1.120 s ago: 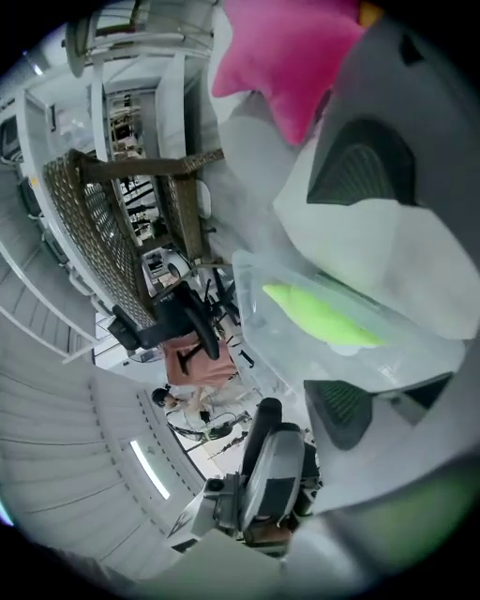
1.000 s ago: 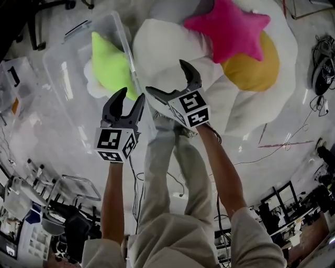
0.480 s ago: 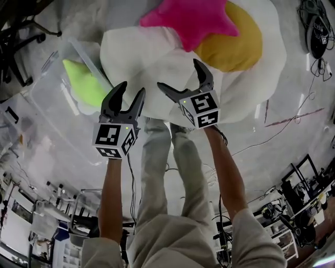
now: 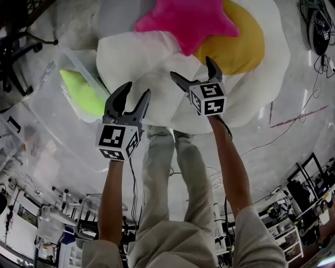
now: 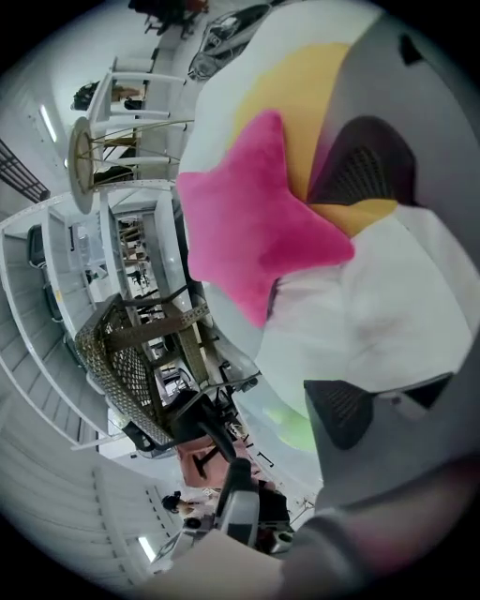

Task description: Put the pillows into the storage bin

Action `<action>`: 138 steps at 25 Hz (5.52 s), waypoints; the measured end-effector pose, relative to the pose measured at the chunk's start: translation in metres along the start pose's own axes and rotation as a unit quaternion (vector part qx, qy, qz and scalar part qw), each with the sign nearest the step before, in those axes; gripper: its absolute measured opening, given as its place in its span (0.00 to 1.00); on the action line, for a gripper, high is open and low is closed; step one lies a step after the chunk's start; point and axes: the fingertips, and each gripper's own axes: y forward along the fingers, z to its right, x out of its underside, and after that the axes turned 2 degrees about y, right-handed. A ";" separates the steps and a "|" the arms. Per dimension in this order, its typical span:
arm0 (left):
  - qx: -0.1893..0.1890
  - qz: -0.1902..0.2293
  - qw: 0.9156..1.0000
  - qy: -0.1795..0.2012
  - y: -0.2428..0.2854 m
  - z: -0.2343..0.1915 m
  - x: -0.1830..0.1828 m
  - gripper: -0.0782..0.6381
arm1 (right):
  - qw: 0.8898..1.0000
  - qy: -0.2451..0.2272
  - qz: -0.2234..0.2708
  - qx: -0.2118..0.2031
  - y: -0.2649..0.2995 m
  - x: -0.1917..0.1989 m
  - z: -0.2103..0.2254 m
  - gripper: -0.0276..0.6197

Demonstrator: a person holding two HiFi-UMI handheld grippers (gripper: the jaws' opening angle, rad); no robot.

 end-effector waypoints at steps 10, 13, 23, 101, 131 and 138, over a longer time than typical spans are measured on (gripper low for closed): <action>-0.006 0.014 1.000 0.003 0.030 -0.026 0.006 0.42 | 0.998 0.050 -0.026 0.042 0.087 0.010 0.058 0.91; -0.007 0.022 1.000 0.003 0.038 -0.032 0.004 0.42 | 0.997 0.049 -0.032 0.050 0.103 0.009 0.071 0.91; -0.016 0.017 1.000 0.001 0.038 -0.048 0.024 0.42 | 0.989 0.092 -0.074 0.094 0.144 0.013 0.101 0.91; -0.368 0.134 0.863 -0.320 -0.415 -0.133 0.282 0.41 | 0.790 -0.466 -0.244 -0.315 0.023 0.144 -0.491 0.58; -0.313 0.110 0.904 -0.269 -0.370 -0.147 0.221 0.41 | 0.843 -0.380 -0.223 -0.310 0.027 0.137 -0.479 0.83; -0.262 0.099 0.934 -0.223 -0.324 -0.137 0.168 0.41 | 0.892 -0.311 -0.171 -0.281 0.006 0.089 -0.430 0.75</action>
